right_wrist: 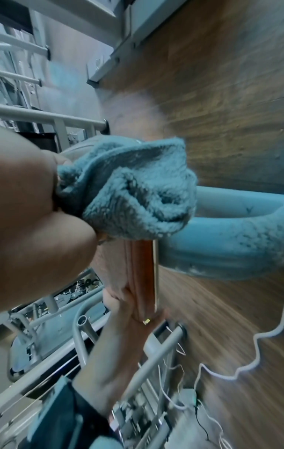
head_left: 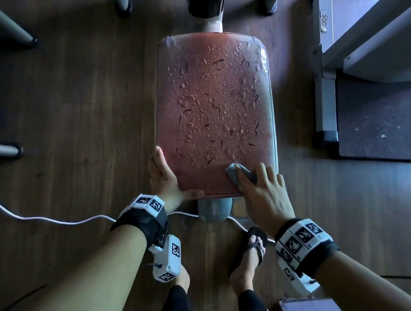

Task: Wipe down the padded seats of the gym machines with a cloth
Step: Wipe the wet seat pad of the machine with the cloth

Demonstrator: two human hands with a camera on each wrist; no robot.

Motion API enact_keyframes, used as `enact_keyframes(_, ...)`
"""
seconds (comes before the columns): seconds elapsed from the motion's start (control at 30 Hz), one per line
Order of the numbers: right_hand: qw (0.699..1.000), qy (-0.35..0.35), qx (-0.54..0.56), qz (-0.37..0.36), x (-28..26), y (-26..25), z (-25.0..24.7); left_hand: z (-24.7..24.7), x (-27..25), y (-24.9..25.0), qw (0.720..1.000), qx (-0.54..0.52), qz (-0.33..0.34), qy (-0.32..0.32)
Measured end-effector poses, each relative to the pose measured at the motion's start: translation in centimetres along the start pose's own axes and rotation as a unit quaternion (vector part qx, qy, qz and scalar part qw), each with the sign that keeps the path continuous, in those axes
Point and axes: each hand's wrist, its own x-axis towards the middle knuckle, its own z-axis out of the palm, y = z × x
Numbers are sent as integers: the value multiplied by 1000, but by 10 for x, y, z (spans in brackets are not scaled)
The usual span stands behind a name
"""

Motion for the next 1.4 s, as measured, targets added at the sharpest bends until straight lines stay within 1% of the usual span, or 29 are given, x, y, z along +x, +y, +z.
enact_keyframes(0.07, 1000, 13, -5, 7, 9, 2, -3, 0, 0, 0, 1000, -4, 1, 3)
enact_keyframes(0.13, 1000, 8, -8, 24, 19, -1, -3, 0, -1, 0, 1000, 3, 7, 11)
enact_keyframes(0.27, 996, 18, 17, 82, 25, -18, 1, 0, -3, 2, 1000, 9, 13, 24)
enact_keyframes(0.33, 996, 15, 12, 84, 16, -23, 2, 0, -4, 1, 999, 1, 26, 30)
enact_keyframes(0.4, 997, -2, -3, 73, 6, -23, 0, 0, -5, 1, 999, -14, 33, 32)
enact_keyframes(0.5, 997, -11, -22, 78, 5, -17, -5, -1, -5, -2, 998, -40, 48, 18)
enact_keyframes(0.57, 995, -3, -19, 103, 15, -17, -8, -3, -6, -4, 997, -60, 54, 1)
enact_keyframes(0.67, 985, -2, 38, 168, 29, -26, -7, -9, -7, -9, 995, -92, 46, -12)
enact_keyframes(0.7, 982, 2, 53, 184, 28, -32, -6, -11, -7, -13, 995, -89, 48, -7)
enact_keyframes(0.77, 980, -2, 56, 189, 19, -43, -3, -15, -8, -23, 993, -95, 69, 9)
enact_keyframes(0.83, 984, -12, 46, 174, 7, -48, -1, -21, -8, -30, 985, -151, 83, 31)
enact_keyframes(0.9, 986, -14, 34, 165, 5, -44, -2, -29, -9, -31, 972, -209, 83, 60)
enact_keyframes(1.0, 979, -33, 48, 193, 19, -38, -5, -40, -8, -31, 970, -210, 78, 96)
enact_keyframes(1.1, 971, -16, 82, 225, 34, -45, -3, -45, -7, -33, 970, -206, 83, 102)
enact_keyframes(1.13, 972, -13, 83, 219, 35, -51, -3, -45, -7, -35, 970, -204, 84, 101)
enact_keyframes(1.17, 977, -13, 75, 197, 35, -57, -3, -45, -8, -34, 971, -202, 85, 101)
enact_keyframes(1.27, 996, -26, 29, 80, 23, -75, -1, -44, -12, -35, 974, -186, 79, 105)
enact_keyframes(1.3, 998, -25, 20, 53, 20, -77, 0, -44, -14, -36, 974, -183, 76, 106)
enact_keyframes(1.33, 999, -19, 16, 39, 19, -76, 1, -43, -15, -37, 974, -185, 73, 105)
enact_keyframes(1.4, 999, -16, 7, 34, 24, -72, 0, -41, -18, -38, 973, -194, 71, 104)
